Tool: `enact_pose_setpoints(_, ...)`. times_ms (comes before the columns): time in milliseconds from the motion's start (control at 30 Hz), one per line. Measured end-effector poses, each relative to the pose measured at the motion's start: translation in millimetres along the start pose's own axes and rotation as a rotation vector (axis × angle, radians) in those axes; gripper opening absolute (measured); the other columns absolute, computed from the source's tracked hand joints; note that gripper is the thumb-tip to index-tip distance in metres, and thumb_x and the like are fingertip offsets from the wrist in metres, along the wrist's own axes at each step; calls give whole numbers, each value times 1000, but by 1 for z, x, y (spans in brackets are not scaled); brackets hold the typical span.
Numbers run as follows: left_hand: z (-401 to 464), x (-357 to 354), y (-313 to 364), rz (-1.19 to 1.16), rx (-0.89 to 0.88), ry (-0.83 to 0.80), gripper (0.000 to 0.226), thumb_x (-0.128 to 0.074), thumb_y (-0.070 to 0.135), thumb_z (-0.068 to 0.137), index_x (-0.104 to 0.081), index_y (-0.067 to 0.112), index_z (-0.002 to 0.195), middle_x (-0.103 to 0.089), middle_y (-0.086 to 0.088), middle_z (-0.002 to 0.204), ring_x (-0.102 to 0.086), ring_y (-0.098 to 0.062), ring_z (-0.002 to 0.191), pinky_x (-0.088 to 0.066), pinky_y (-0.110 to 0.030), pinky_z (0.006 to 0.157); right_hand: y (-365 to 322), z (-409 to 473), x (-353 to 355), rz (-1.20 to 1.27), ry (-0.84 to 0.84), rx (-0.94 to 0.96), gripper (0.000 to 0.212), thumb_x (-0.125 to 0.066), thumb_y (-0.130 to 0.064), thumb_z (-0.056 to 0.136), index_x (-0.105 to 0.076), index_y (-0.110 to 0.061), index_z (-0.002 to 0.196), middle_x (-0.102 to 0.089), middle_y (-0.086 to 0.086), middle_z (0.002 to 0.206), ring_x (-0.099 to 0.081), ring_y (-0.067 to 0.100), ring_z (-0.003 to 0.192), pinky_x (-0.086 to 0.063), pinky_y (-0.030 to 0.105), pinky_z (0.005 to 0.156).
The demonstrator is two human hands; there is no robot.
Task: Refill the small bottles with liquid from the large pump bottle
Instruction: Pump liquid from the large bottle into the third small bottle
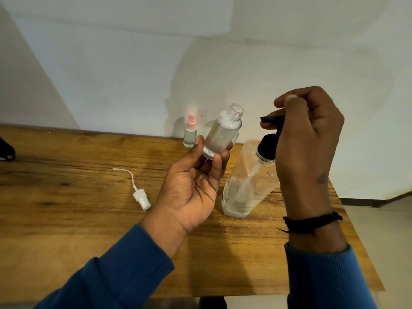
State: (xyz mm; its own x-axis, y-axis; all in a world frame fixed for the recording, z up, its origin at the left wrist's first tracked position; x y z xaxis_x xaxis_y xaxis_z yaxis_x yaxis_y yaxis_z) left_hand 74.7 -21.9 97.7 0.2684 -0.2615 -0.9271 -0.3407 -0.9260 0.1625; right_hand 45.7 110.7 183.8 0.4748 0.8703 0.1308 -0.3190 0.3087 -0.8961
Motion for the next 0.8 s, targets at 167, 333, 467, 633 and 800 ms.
enact_pose_setpoints(167, 0, -2, 2, -23, -15, 0, 53, -69, 22, 82, -61, -4, 128, -69, -25, 117, -72, -22, 82, -60, -19, 65, -19, -1, 6, -90, 40, 145, 29, -52, -24, 95, -67, -3, 80, -63, 8, 68, -63, 22, 69, -51, 32, 62)
enact_pose_setpoints(333, -2, -7, 1, -14, 10, -7, 33, -67, 22, 85, -74, -6, 100, -74, -21, 101, -73, -21, 76, -60, -19, 63, -39, -12, 1, -321, -71, 282, 23, -61, -45, 87, -70, -25, 81, -67, -10, 82, -63, 19, 95, -49, 34, 79)
enact_pose_setpoints(467, -6, -13, 0, 26, -23, -2, 26, -65, 20, 85, -76, -1, 74, -75, -16, 83, -74, -19, 71, -58, -19, 71, -40, -15, -6, -464, -169, 289, 33, -60, -60, 79, -72, -29, 85, -65, -11, 89, -62, 21, 99, -53, 47, 81)
enact_pose_setpoints(633, -8, -21, 1, 24, -59, 8, 25, -64, 18, 84, -73, 1, 68, -73, -13, 71, -73, -17, 62, -52, -19, 78, -47, -20, -9, -587, -174, 295, 33, -59, -62, 77, -70, -32, 82, -64, -13, 90, -59, 22, 105, -39, 59, 101)
enact_pose_setpoints(800, -14, -20, 2, 14, -41, -33, 29, -62, 18, 88, -73, 0, 69, -73, -13, 72, -73, -16, 63, -53, -17, 76, -53, -21, -11, -513, -201, 276, 28, -61, -59, 77, -67, -32, 80, -62, -12, 88, -62, 24, 97, -45, 56, 96)
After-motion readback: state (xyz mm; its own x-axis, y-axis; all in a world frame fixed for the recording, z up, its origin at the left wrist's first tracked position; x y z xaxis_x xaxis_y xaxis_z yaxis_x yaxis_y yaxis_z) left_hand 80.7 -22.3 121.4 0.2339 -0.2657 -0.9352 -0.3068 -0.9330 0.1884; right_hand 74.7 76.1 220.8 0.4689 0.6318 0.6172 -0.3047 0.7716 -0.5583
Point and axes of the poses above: each hand's wrist, its own z-axis towards the middle knuckle, its own x-axis out of the back of the hand, y = z × x, the point moved 2 cm from there along z, towards the middle knuckle
